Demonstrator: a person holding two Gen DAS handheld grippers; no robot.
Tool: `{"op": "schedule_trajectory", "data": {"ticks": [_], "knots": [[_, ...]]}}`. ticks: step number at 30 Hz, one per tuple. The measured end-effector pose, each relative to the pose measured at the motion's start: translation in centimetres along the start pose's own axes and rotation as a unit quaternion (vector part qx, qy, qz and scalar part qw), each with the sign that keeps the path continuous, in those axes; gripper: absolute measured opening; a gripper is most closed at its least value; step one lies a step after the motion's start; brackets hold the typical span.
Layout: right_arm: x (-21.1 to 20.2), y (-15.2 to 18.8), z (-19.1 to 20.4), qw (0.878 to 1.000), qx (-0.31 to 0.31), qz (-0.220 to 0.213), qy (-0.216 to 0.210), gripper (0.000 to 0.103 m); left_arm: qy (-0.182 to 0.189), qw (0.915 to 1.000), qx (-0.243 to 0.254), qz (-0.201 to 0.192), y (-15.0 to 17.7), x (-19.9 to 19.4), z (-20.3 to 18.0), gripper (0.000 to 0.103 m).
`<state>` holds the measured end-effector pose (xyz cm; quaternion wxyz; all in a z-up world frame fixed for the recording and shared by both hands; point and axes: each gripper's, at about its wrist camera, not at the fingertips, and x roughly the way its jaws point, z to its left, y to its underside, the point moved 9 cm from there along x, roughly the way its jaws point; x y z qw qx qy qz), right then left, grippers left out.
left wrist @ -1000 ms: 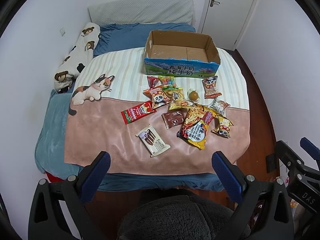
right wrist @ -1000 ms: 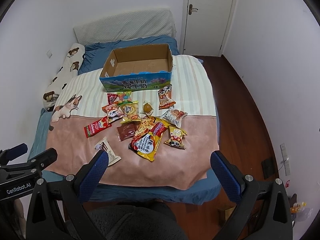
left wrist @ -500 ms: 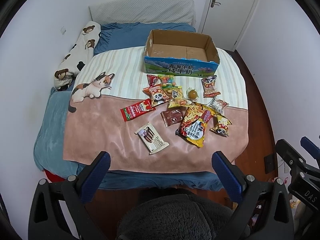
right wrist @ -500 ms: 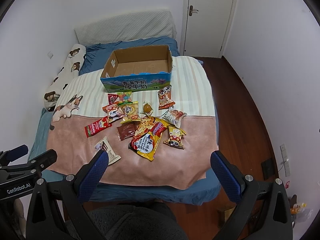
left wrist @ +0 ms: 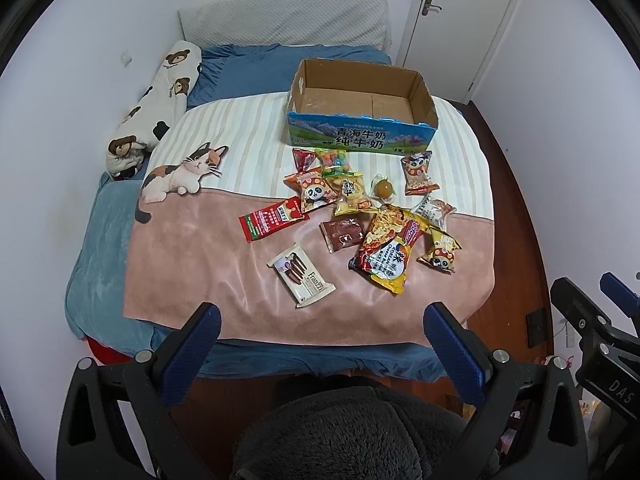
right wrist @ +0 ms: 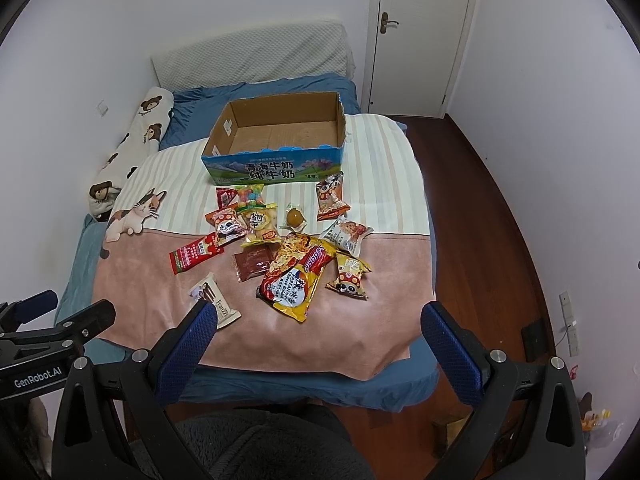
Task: Organize snacks
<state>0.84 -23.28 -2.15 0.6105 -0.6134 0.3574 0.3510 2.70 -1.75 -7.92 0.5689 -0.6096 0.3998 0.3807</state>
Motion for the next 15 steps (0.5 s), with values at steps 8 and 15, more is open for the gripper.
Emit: {"op": "schedule_trajectory", "data": {"ticks": [8, 15], "knots": [[-0.12, -0.03, 0.07, 1.0, -0.001, 0.0, 0.0, 0.103, 0.002, 1.0, -0.002, 0.0, -0.08, 0.06, 0.03, 0.103], [-0.17, -0.11, 0.15, 1.0, 0.001, 0.001, -0.003, 0.103, 0.003, 1.0, -0.001, 0.001, -0.09, 0.1, -0.16, 0.103]]}}
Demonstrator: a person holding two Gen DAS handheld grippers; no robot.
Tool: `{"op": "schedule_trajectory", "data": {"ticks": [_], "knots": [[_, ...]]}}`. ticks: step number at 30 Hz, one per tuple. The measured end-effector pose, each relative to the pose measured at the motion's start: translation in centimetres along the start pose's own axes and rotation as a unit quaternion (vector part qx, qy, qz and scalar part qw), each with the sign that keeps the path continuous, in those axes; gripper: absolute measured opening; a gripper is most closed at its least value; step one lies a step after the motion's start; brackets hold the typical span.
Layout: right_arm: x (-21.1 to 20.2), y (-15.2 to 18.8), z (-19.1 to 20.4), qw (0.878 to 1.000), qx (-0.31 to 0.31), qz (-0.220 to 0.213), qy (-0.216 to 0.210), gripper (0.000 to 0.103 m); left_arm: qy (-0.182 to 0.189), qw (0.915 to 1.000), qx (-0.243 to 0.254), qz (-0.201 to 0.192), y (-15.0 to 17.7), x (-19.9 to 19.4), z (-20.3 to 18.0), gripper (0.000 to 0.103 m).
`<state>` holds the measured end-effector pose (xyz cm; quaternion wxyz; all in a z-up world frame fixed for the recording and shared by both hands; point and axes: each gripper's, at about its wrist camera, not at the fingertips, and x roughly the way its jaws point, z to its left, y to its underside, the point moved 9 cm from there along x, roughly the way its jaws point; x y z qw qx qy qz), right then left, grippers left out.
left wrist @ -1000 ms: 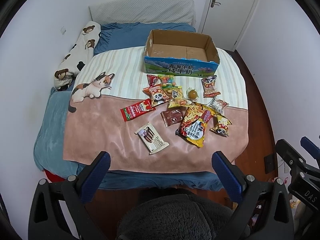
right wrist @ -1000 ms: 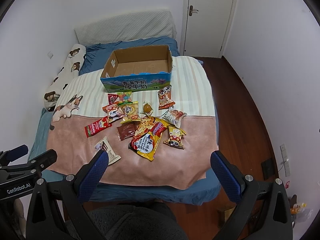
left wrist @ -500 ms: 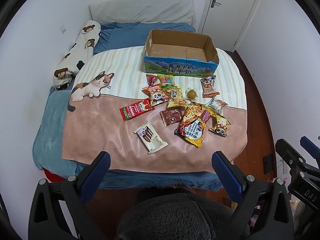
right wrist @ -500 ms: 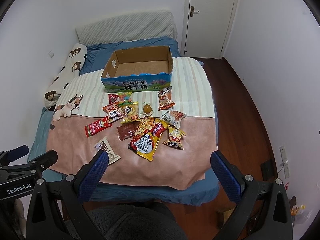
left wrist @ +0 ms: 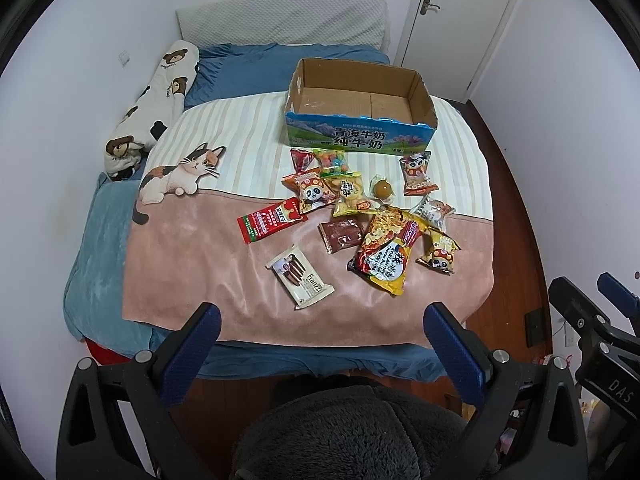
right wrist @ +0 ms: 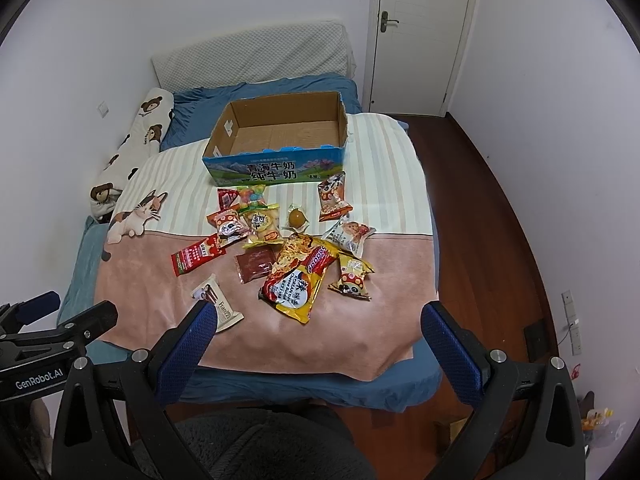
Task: Organize snacks
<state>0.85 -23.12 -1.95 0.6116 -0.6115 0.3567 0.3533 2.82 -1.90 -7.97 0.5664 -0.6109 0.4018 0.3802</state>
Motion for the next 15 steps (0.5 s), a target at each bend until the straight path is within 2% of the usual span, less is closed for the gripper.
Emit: {"op": "schedule_trajectory", "data": {"ticks": [5, 7, 12, 15], "knots": [[0.9, -0.6, 0.2, 1.0, 0.013, 0.01, -0.009, 0.103, 0.002, 0.9999, -0.009, 0.009, 0.0, 0.7, 0.3, 0.103], [2.4, -0.8, 0.0, 0.999, 0.026, 0.017, -0.017, 0.103, -0.009, 0.9997, -0.023, 0.01, -0.5, 2.0, 1.0, 0.103], [9.1, -0.6, -0.1, 0.996, 0.063, 0.056, -0.036, 0.103, -0.029, 0.9952, -0.086, 0.036, -1.4, 8.3, 4.1, 0.103], [14.5, -0.1, 0.0, 0.992, 0.087, 0.086, -0.04, 0.103, -0.034, 0.9881, -0.127, 0.08, -0.7, 13.3, 6.0, 0.103]]}}
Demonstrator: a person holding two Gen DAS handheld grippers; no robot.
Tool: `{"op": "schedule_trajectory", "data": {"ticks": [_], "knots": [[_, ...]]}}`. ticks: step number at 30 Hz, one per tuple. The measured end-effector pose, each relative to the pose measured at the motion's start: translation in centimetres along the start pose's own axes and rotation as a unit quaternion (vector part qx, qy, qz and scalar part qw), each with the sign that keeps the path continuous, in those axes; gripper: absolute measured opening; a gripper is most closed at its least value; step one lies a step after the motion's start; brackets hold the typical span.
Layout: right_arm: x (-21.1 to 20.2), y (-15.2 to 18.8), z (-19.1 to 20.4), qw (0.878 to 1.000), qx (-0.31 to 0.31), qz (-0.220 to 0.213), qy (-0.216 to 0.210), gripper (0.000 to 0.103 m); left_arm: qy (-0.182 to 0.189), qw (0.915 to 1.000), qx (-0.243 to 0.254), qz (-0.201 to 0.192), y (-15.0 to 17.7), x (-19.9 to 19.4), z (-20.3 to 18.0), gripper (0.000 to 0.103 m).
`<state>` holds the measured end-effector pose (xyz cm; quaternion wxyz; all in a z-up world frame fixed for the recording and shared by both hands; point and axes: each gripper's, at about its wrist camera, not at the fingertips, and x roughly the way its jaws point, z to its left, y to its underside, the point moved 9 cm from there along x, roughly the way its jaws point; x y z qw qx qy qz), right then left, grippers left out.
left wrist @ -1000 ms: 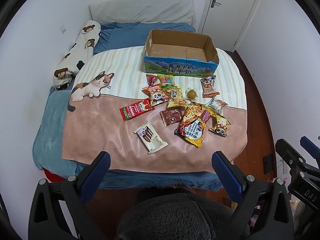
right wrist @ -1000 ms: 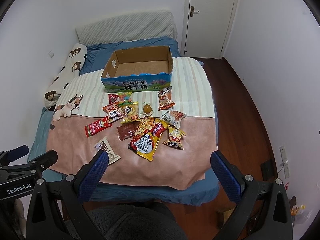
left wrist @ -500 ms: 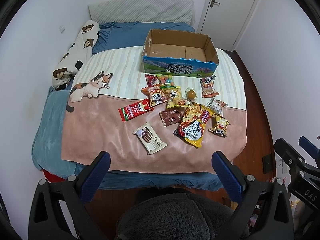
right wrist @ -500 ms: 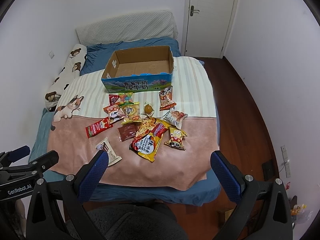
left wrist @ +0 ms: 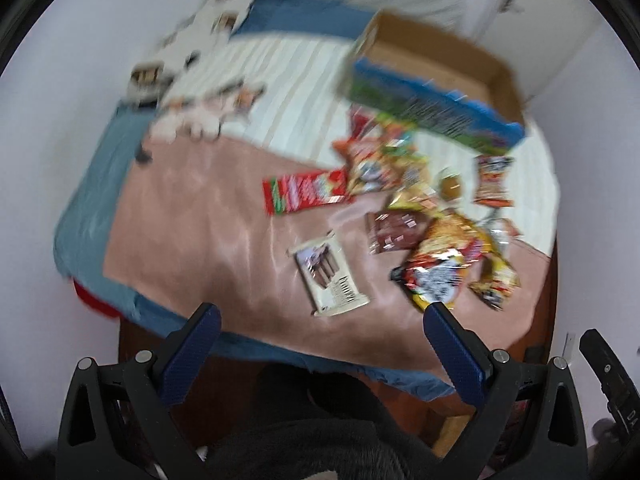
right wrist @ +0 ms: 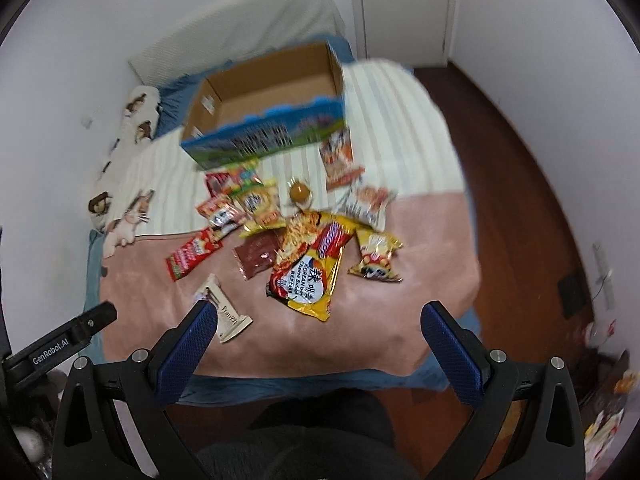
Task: Organize snacks
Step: 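Grasp the Franzzi cookie pack with left tool while right tool grasps the Seaweed noodle pack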
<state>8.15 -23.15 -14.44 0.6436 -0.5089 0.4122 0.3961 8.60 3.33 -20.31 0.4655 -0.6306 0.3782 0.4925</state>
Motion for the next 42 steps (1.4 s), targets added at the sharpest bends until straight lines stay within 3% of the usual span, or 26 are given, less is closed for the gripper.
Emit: {"op": "schedule_trajectory", "data": {"ticks": [3, 7, 12, 14, 16, 18, 20, 22, 25, 28, 33, 35, 37, 42], "knots": [[6.0, -0.6, -0.6, 0.999, 0.031, 0.031, -0.005, 0.103, 0.011, 0.997, -0.039, 0.066, 0.5, 5.5, 0.9, 0.103], [13.7, -1.2, -0.7, 0.996, 0.046, 0.071, -0.002, 0.103, 0.044, 0.9818, -0.101, 0.155, 1.9, 12.7, 1.3, 0.102], [21.7, -1.4, -0.7, 0.993, 0.025, 0.108, 0.032, 0.103, 0.084, 0.9616, -0.171, 0.198, 2.4, 19.6, 0.7, 0.102], [24.5, -1.3, -0.3, 0.991, 0.024, 0.125, 0.034, 0.103, 0.086, 0.955, -0.187, 0.214, 2.7, 22.3, 0.4, 0.095], [26.4, -1.3, 0.3, 0.99, 0.028, 0.132, 0.032, 0.103, 0.081, 0.9527, -0.199, 0.215, 3.0, 24.1, 0.4, 0.066], [28.3, -1.2, 0.8, 0.989, 0.035, 0.139, 0.033, 0.103, 0.067, 0.9563, -0.195, 0.207, 3.2, 24.9, 0.4, 0.063], [30.3, -1.1, 1.4, 0.987, 0.049, 0.15, 0.029, 0.103, 0.052, 0.9663, -0.172, 0.184, 2.8, 24.5, 0.2, 0.058], [32.0, -0.8, 1.9, 0.983, 0.07, 0.166, 0.023, 0.103, 0.029, 0.9779, -0.131, 0.16, 2.3, 23.6, -0.5, 0.057], [33.7, -0.4, 2.1, 0.981, 0.064, 0.175, 0.049, 0.101, -0.006, 0.9895, -0.057, 0.132, 1.3, 22.8, -1.8, 0.057], [34.2, 0.0, 2.6, 0.985, 0.031, 0.166, 0.044, 0.092, -0.042, 0.9913, 0.033, 0.12, 0.5, 22.5, -3.2, 0.057], [34.5, 2.5, 4.5, 0.981, -0.08, 0.17, 0.052, 0.09, -0.06, 0.9875, 0.117, 0.087, -0.9, 21.8, -5.1, 0.057], [35.0, 3.4, 5.2, 0.976, -0.121, 0.169, 0.064, 0.091, -0.055, 0.9858, 0.131, 0.09, -1.6, 21.5, -5.9, 0.058], [35.7, 3.8, 5.7, 0.976, -0.124, 0.165, 0.066, 0.092, -0.045, 0.9856, 0.133, 0.094, -1.7, 22.1, -5.4, 0.059], [37.5, 5.1, 5.4, 0.981, -0.048, 0.181, 0.047, 0.098, 0.001, 0.9868, 0.11, 0.118, -1.7, 21.1, -2.4, 0.069]]}}
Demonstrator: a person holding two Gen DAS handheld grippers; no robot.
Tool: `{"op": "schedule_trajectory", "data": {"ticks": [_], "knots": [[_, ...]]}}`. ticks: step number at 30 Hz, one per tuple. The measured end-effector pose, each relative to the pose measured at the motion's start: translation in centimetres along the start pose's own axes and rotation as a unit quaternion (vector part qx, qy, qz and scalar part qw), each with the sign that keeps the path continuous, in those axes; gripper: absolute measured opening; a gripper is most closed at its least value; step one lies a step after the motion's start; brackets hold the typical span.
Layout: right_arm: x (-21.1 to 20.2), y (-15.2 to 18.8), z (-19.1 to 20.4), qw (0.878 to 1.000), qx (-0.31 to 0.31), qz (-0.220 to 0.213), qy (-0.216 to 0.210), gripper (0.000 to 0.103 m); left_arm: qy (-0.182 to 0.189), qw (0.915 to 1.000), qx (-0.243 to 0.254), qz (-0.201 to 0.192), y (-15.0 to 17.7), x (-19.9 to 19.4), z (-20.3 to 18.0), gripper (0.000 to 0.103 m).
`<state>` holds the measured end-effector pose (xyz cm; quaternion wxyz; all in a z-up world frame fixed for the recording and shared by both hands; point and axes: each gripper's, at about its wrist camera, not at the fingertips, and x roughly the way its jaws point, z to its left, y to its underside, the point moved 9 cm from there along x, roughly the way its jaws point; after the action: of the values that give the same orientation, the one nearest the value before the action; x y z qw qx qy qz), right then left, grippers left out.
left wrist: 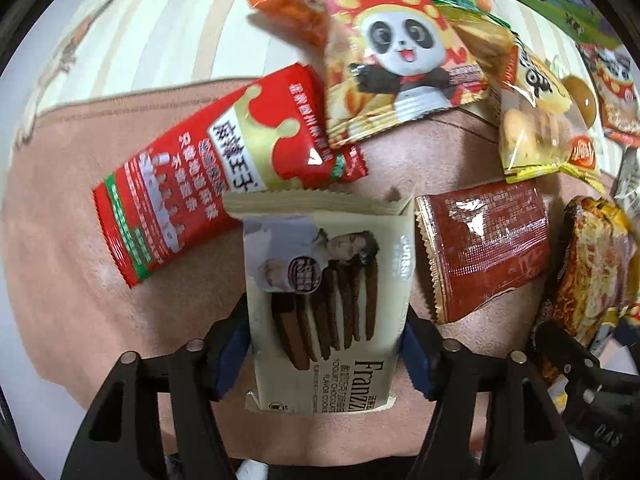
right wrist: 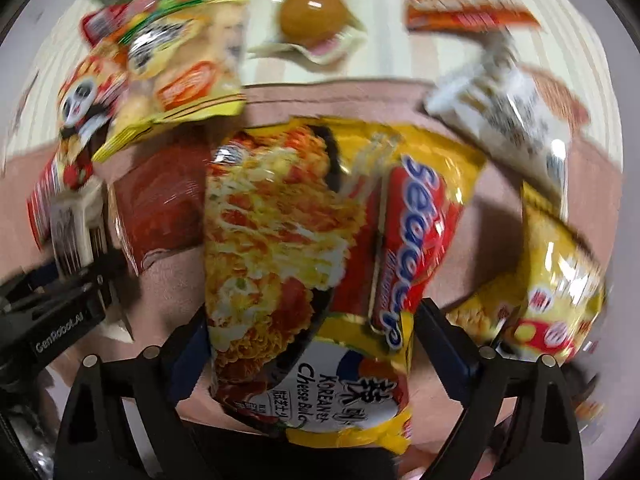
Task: Organize snacks
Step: 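Grasp the Franzzi cookie pack with left tool while right tool grasps the Seaweed noodle pack, then carry both packs into the cardboard box and open both tools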
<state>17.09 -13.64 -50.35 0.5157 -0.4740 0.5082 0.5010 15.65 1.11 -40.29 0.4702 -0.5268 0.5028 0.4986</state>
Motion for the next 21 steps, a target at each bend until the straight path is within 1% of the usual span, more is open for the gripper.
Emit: {"op": "schedule_trajectory", "data": {"ticks": [1, 4, 5, 6, 7, 9, 11, 12, 13, 14, 15, 16, 18, 19, 21], "knots": [[0.3, 0.2, 0.0, 1.0, 0.014, 0.0, -0.009, 0.098, 0.016, 0.9998, -0.004, 0.006, 0.2, -0.1, 0.5, 0.073], [1.3, 0.4, 0.3, 0.999, 0.048, -0.008, -0.024, 0.098, 0.053, 0.9984, -0.009, 0.019, 0.6, -0.2, 1.2, 0.08], [1.6, 0.4, 0.1, 0.998, 0.057, -0.006, -0.026, 0.098, 0.06, 0.998, -0.006, 0.022, 0.8, -0.3, 1.5, 0.08], [1.9, 0.4, 0.2, 0.998, 0.065, -0.004, -0.025, 0.098, 0.06, 0.9979, -0.001, 0.024, 1.8, -0.5, 2.6, 0.08], [1.8, -0.3, -0.4, 0.997, 0.07, -0.002, -0.022, 0.098, 0.058, 0.998, 0.006, 0.025, 2.2, -0.8, 3.0, 0.08], [2.3, -0.4, 0.0, 0.997, 0.073, 0.003, -0.011, 0.098, 0.057, 0.9981, 0.005, 0.021, 2.0, -0.6, 3.8, 0.08], [3.2, -1.0, 0.0, 0.997, 0.081, 0.008, -0.003, 0.098, 0.056, 0.9983, 0.002, 0.018, 2.1, -0.2, 3.7, 0.08], [3.7, -1.4, 0.8, 0.997, 0.083, 0.011, 0.0, 0.098, 0.055, 0.9984, 0.001, 0.016, 2.1, 0.3, 2.9, 0.079], [3.8, -1.8, 0.7, 0.996, 0.084, 0.013, 0.003, 0.098, 0.048, 0.9988, 0.0, 0.014, 2.5, 0.6, 3.0, 0.073], [4.4, -2.3, 0.5, 0.996, 0.085, 0.015, 0.004, 0.098, 0.042, 0.999, -0.001, 0.012, 2.3, 0.8, 2.4, 0.07], [5.0, -2.8, 0.2, 0.996, 0.085, 0.015, 0.005, 0.097, 0.036, 0.9993, -0.002, 0.009, 2.4, 0.6, 2.7, 0.065], [5.2, -3.1, -0.1, 0.996, 0.085, 0.015, 0.004, 0.096, 0.032, 0.9994, -0.004, 0.007, 1.8, 1.3, 1.1, 0.058], [5.3, -3.2, 0.1, 0.997, 0.077, 0.012, 0.004, 0.09, 0.023, 0.9997, -0.007, 0.004, 1.0, 1.5, 0.3, 0.056], [5.0, -3.0, -0.2, 0.997, 0.074, 0.012, 0.005, 0.09, 0.02, 0.9997, -0.01, 0.003, 1.0, 0.8, 0.3, 0.056], [4.8, -2.0, 0.8, 0.997, 0.071, 0.008, 0.005, 0.089, 0.012, 0.9999, -0.011, 0.0, 1.3, -0.1, 0.8, 0.056]]}}
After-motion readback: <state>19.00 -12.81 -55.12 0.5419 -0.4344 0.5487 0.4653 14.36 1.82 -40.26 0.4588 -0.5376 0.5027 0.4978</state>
